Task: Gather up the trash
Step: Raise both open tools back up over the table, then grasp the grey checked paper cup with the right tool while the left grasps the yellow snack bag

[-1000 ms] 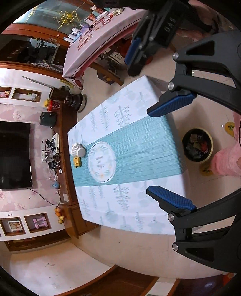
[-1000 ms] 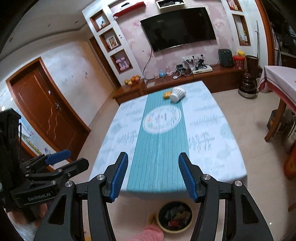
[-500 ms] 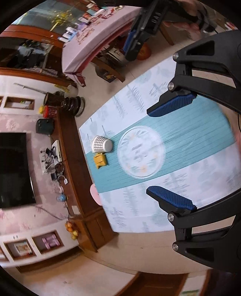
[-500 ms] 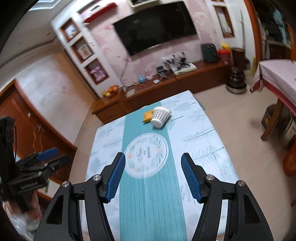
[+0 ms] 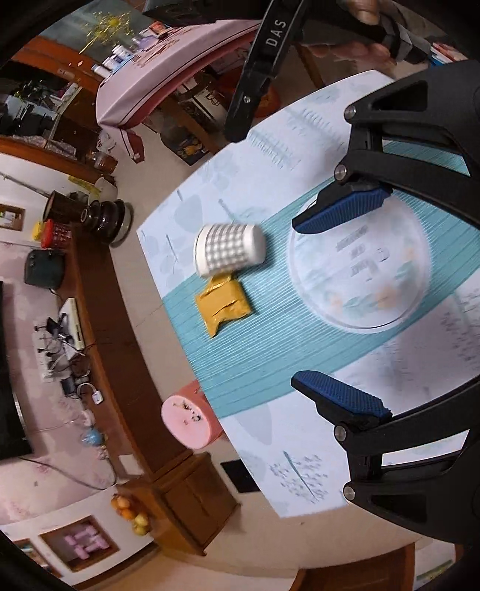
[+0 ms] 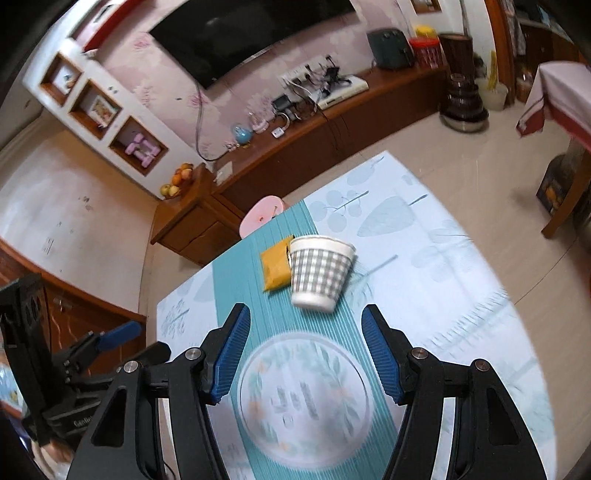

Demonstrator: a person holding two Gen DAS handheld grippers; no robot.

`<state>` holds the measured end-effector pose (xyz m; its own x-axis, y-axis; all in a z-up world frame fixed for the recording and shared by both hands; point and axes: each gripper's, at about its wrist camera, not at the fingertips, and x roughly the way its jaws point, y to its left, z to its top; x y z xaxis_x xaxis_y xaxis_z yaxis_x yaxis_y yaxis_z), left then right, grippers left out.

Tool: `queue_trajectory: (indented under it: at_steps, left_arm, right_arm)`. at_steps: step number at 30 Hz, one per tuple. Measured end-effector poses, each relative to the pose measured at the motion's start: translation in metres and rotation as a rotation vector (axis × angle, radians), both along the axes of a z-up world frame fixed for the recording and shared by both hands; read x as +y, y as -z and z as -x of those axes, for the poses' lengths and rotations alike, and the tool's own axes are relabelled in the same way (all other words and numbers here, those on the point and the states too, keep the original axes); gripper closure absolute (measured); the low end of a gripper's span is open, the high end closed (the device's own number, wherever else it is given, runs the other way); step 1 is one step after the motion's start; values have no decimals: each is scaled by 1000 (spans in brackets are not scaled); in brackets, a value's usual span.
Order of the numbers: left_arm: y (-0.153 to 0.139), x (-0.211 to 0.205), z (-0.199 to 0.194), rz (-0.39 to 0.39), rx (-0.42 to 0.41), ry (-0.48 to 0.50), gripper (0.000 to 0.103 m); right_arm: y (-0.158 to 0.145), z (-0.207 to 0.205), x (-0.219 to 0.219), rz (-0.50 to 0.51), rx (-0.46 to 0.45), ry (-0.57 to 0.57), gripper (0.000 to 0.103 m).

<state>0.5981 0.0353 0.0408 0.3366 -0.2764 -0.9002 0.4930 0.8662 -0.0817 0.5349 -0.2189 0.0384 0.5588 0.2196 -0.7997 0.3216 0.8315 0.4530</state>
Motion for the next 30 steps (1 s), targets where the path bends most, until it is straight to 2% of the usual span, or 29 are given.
queue_trajectory:
  at_steps: [4,8,17,21,26,30]
  left_arm:
    - [46,2,-42,38,74,-29,32]
    - [88,0,-78,72,142,-56,32]
    - [145,0,-120,144,229,-100,32]
    - [161,-4,-134,166,249,-116,32]
    - [178,-13,-145,173,270,-139,32]
    - [189,-17,-152,172,287,-157,33]
  right_arm:
    - [49,-48,-3,-58,60,39,39]
    - [95,-76,-7,-106,106,64,39]
    - [172,-119,-5,-200,186,77,39]
    - [190,-127,0,-208,186,63,39]
    - [192,-128,6,-181,155,53,50]
    - [185,-131,8,-54,133,66,54]
